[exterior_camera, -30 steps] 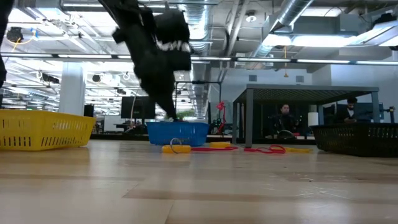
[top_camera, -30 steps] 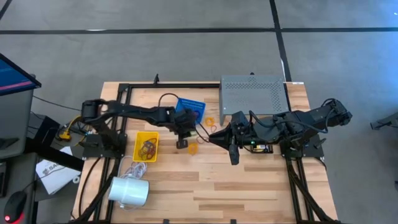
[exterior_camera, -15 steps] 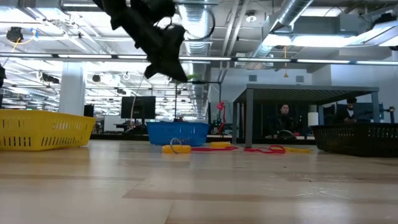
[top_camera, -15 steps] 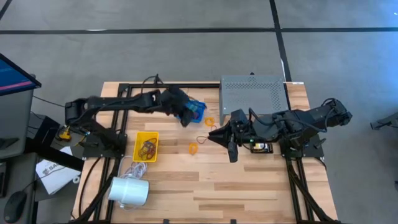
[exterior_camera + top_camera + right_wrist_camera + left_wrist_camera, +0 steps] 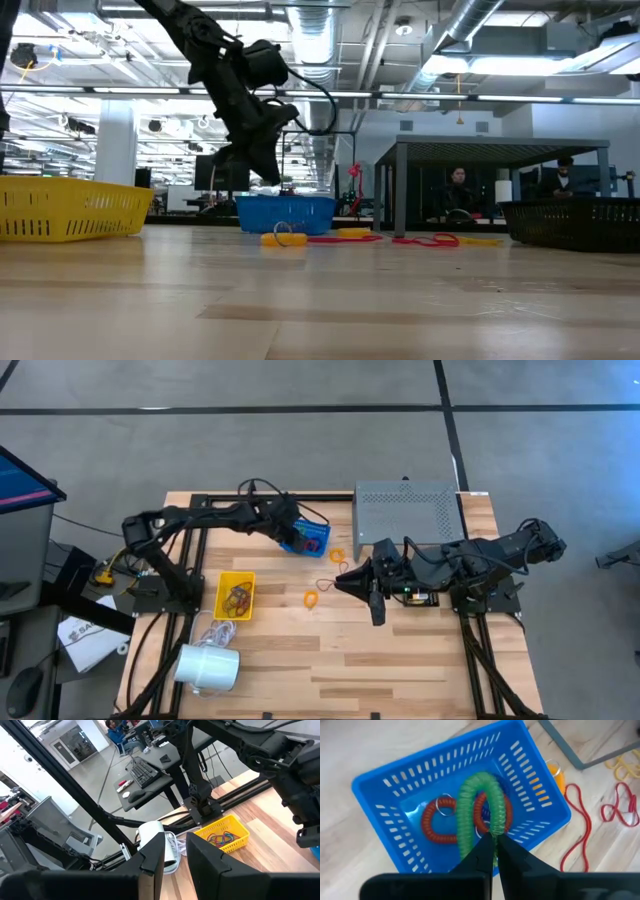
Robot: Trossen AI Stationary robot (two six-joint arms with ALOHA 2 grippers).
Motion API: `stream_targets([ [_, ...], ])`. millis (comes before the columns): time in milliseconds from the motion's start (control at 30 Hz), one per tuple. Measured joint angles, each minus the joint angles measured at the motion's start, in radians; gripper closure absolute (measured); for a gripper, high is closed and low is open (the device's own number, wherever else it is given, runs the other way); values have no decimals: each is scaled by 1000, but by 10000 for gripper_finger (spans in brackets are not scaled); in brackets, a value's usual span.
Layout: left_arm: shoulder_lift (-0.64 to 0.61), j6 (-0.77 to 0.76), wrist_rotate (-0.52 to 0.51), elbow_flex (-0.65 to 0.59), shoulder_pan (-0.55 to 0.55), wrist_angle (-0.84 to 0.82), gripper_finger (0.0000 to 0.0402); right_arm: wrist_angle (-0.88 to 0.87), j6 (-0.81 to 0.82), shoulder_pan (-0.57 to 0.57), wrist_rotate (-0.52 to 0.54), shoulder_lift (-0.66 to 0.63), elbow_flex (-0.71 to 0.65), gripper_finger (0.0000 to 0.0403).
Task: Pick & Place Office Desk Supplies
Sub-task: Put the green spring keychain into the blue bin
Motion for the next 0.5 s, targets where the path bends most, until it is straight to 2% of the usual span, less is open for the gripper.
stream_targets([
  [500, 5, -4, -15, 0, 13, 8, 399, -5, -1, 0, 0, 0, 0, 326],
])
